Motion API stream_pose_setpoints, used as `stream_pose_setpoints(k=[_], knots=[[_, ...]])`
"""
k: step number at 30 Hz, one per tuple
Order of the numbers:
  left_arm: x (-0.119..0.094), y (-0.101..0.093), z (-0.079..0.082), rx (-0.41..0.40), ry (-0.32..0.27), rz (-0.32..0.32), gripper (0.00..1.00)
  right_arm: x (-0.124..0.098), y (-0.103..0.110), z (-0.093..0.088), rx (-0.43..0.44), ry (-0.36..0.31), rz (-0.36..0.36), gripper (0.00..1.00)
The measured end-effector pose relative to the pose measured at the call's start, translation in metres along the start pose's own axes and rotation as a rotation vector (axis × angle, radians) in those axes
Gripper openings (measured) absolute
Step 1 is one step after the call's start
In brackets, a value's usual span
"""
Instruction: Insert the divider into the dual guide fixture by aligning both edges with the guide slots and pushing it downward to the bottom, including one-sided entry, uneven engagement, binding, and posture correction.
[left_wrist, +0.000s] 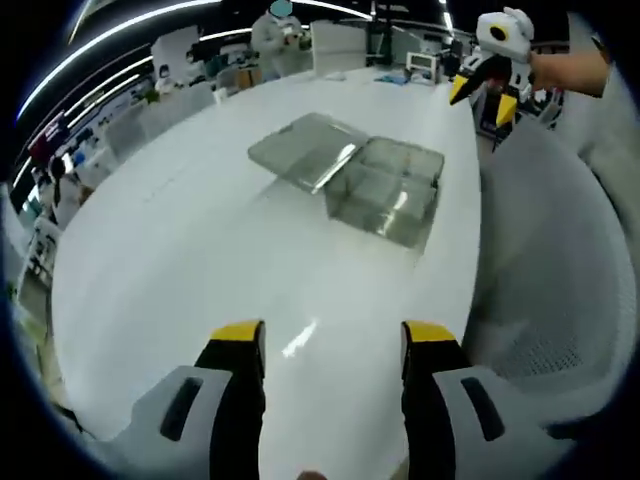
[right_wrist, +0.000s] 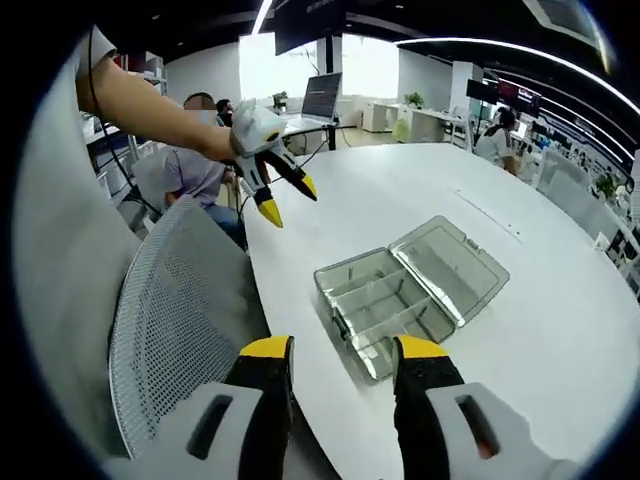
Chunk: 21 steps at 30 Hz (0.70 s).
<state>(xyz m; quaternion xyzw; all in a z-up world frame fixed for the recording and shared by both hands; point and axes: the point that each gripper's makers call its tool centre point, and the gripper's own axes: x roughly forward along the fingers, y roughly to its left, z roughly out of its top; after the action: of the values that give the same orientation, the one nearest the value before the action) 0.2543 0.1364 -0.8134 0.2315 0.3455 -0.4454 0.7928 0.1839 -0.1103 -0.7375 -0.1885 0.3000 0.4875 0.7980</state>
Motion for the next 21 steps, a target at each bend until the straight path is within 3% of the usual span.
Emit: stream_pose_setpoints(k=[10, 21], knots=[[0.02, 0.013, -0.009, 0.09, 0.062, -0.049, 0.51, -0.003, 0.013, -0.005, 0.047, -0.005, -0.024, 0.4], [0.041, 0.028, -0.015, 0.159, 0.107, -0.109, 0.49, -0.008, 0.018, 0.001, 0.088, -0.03, -0.059, 0.42]])
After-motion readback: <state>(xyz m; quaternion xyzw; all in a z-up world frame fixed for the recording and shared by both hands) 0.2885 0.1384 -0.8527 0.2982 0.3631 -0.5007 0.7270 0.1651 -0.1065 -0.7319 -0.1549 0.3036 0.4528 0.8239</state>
